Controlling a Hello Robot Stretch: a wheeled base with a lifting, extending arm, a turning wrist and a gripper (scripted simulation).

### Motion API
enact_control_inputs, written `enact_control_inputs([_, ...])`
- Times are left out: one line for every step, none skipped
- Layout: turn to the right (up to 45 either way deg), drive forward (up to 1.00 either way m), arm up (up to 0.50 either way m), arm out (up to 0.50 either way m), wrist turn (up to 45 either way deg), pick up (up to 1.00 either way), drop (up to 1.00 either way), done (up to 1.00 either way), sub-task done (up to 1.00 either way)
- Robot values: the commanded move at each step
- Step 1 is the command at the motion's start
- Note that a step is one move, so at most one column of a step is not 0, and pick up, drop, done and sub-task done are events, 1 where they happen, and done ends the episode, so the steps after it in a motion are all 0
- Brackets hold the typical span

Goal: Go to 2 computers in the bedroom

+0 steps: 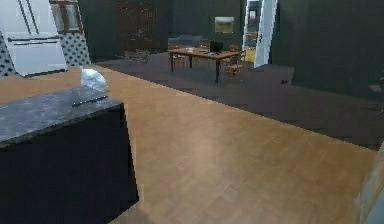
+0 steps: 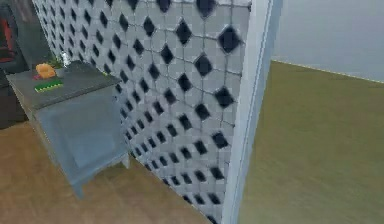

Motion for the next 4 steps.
enact_control_inputs([18.0,0.0,0.0,0.0,0.0,0.0,0.0,0.0,0.0])
enact_control_inputs([0.0,1.0,0.0,0.0,0.0,0.0,0.0,0.0,0.0])
enact_control_inputs([0.0,1.0,0.0,0.0,0.0,0.0,0.0,0.0,0.0])
enact_control_inputs([0.0,1.0,0.0,0.0,0.0,0.0,0.0,0.0,0.0])
